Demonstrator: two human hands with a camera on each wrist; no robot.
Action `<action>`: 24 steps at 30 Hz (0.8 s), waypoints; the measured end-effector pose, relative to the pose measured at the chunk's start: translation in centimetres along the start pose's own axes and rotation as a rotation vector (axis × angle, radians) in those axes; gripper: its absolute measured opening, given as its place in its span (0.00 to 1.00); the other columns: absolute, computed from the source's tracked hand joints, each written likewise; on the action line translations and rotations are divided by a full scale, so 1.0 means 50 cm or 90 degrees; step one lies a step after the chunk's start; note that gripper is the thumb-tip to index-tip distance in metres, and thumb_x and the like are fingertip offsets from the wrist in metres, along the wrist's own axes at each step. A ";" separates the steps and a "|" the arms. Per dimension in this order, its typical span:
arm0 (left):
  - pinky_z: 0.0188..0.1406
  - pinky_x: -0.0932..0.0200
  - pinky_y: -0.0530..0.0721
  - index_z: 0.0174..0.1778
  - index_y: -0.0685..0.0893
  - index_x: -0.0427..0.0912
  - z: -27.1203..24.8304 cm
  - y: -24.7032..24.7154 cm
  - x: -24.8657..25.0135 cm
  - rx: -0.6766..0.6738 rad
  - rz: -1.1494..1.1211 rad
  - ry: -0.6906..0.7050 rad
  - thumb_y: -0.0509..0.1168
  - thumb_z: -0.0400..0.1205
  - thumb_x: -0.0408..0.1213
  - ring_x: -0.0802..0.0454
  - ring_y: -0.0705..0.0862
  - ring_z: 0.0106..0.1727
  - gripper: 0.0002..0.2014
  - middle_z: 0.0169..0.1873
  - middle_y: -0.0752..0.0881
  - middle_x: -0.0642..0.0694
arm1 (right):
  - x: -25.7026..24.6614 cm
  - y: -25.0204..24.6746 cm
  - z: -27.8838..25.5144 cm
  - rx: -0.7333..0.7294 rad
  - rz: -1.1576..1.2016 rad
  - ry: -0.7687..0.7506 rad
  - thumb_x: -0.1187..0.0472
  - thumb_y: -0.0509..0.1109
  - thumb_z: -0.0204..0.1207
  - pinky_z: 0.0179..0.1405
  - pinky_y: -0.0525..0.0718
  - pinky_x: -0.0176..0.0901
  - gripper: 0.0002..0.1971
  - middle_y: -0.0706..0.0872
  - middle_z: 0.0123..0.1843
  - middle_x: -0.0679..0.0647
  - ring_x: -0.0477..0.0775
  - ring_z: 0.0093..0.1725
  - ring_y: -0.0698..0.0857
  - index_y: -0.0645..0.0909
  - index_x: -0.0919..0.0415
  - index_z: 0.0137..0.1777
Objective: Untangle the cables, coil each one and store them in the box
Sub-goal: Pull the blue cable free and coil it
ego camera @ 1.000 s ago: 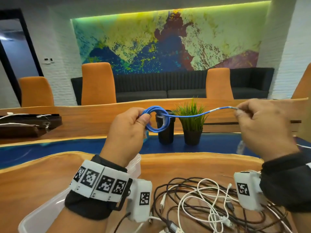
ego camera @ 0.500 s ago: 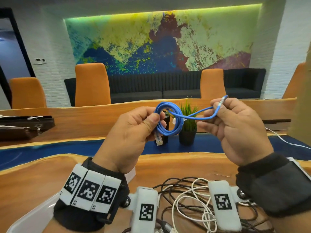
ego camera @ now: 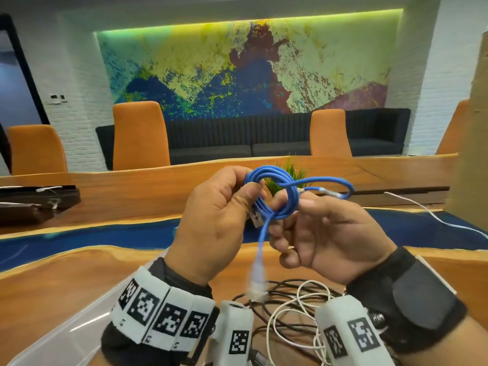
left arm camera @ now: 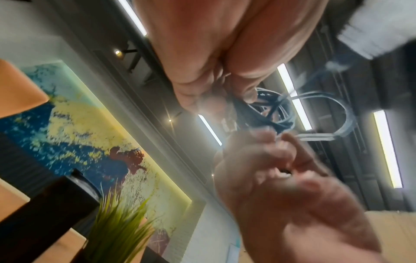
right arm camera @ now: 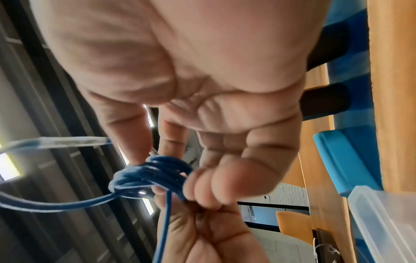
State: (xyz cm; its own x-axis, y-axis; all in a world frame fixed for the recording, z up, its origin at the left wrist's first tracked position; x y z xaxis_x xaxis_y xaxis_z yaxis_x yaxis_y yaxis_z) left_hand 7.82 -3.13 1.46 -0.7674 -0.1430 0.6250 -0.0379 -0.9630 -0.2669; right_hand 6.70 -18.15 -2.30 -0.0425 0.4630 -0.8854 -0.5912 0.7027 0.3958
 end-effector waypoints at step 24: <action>0.33 0.65 0.83 0.47 0.84 0.39 0.004 -0.020 0.041 0.034 -0.426 -0.140 0.55 0.87 0.38 0.58 0.85 0.33 0.13 0.32 0.87 0.48 | -0.011 -0.003 0.008 0.259 -0.720 -0.090 0.65 0.69 0.81 0.34 0.87 0.37 0.09 0.89 0.37 0.55 0.49 0.34 0.89 0.88 0.51 0.45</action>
State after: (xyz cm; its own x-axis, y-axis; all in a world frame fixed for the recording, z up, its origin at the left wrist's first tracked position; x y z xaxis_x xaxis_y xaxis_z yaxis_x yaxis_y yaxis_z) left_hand 6.42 -2.51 3.18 -0.4427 0.4463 0.7777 -0.4206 -0.8694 0.2595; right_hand 7.16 -18.31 -1.78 0.4385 -0.4864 -0.7557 0.0614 0.8551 -0.5148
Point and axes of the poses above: each hand's wrist, its own z-axis towards the middle knuckle, its own y-axis out of the palm, x = y × z, the point moved 5 cm from there along z, towards the middle knuckle
